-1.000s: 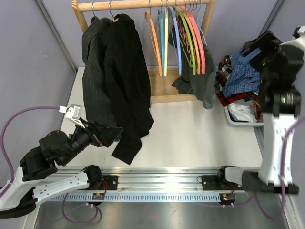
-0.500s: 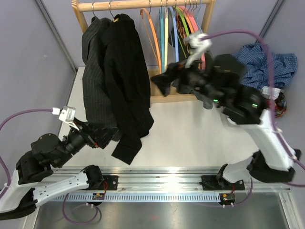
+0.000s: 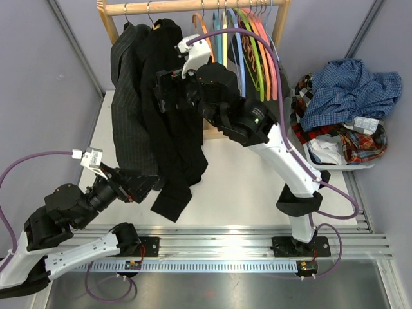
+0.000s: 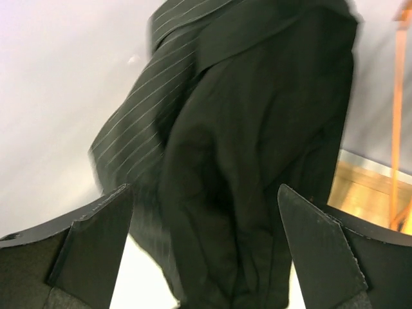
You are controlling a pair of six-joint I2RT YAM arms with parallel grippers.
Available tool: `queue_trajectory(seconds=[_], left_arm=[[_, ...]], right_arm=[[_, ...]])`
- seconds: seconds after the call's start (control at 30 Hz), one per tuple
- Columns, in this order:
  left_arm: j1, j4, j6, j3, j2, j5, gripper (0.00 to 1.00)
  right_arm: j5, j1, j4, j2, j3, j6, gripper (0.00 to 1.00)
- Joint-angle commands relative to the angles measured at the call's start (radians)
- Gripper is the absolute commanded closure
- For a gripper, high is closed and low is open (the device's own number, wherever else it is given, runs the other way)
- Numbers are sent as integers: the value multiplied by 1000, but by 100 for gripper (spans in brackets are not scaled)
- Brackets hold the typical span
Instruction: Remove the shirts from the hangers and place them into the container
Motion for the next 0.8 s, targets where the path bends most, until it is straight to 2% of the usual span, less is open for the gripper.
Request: queue_trajectory(seconds=[0.0,0.1,0.23,0.43,0.5,0.63,0.77], left_arm=[[-3,39,-17,-8,-21,6,1],[-3,45,-20,-25,-35,5,1],[-3,42,-24,-39,-42,0,1],[-3,53,-24,-54,-61,-9,1],[-3,53,-26,-58,-67,-8,1],[-1,51,-38,-68,-90,5,1],[-1,33,-55,-74,-124,0,1]], right_arm=[[207,9,180,9,-19,48,1],[190,7,230,57,5,59,1],[39,7,271,127,31,60,1],[-15,3,331,185,30,68,0],[15,0,346,204,34,62,1],[211,-16,456,250,25,34,1],[324,-23,570,294,51,-9,11]])
